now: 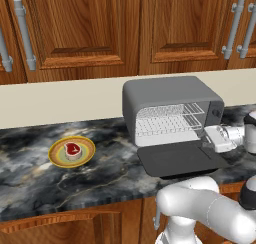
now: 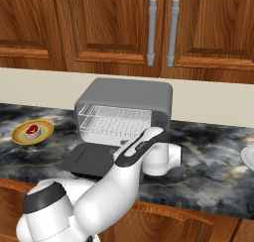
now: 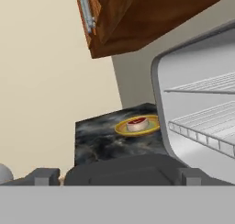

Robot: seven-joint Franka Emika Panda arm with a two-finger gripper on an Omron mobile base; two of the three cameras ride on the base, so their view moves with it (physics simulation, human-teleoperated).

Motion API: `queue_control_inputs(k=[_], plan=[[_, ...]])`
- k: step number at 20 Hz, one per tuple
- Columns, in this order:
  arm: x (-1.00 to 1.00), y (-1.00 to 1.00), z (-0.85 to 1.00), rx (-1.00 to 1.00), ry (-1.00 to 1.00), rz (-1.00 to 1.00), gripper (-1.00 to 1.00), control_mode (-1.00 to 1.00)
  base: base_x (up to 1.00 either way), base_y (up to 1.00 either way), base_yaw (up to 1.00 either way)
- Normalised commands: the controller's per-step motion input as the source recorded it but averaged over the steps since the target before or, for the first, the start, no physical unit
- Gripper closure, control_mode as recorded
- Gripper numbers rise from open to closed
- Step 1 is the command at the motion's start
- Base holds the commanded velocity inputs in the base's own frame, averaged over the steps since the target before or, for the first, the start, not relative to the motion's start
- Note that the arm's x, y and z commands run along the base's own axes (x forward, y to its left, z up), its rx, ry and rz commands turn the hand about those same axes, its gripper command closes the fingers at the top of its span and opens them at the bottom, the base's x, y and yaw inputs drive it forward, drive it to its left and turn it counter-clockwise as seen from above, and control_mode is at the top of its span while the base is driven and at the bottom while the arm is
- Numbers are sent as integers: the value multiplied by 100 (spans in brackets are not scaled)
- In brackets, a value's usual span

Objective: Open the toaster oven door. Place the bread on the top rack in the toaster oven and place the steak on the bottom rack.

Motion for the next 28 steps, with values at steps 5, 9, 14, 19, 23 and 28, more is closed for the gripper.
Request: queue_control_inputs(k=[5, 9, 14, 19, 23, 28], plan=[[29, 2, -17, 0, -19, -10, -100, -100, 0, 0, 0], [38, 1, -5, 0, -5, -21, -100, -100, 0, 0, 0], [35, 3, -5, 0, -1, -23, -100, -100, 0, 0, 0], [18, 12, -19, -1, -12, -10, -100, -100, 0, 0, 0], [24, 17, -11, -4, -16, -3, -100, -100, 0, 0, 0], [34, 1, -1, -6, -3, -3, -100, -100, 0, 0, 0]])
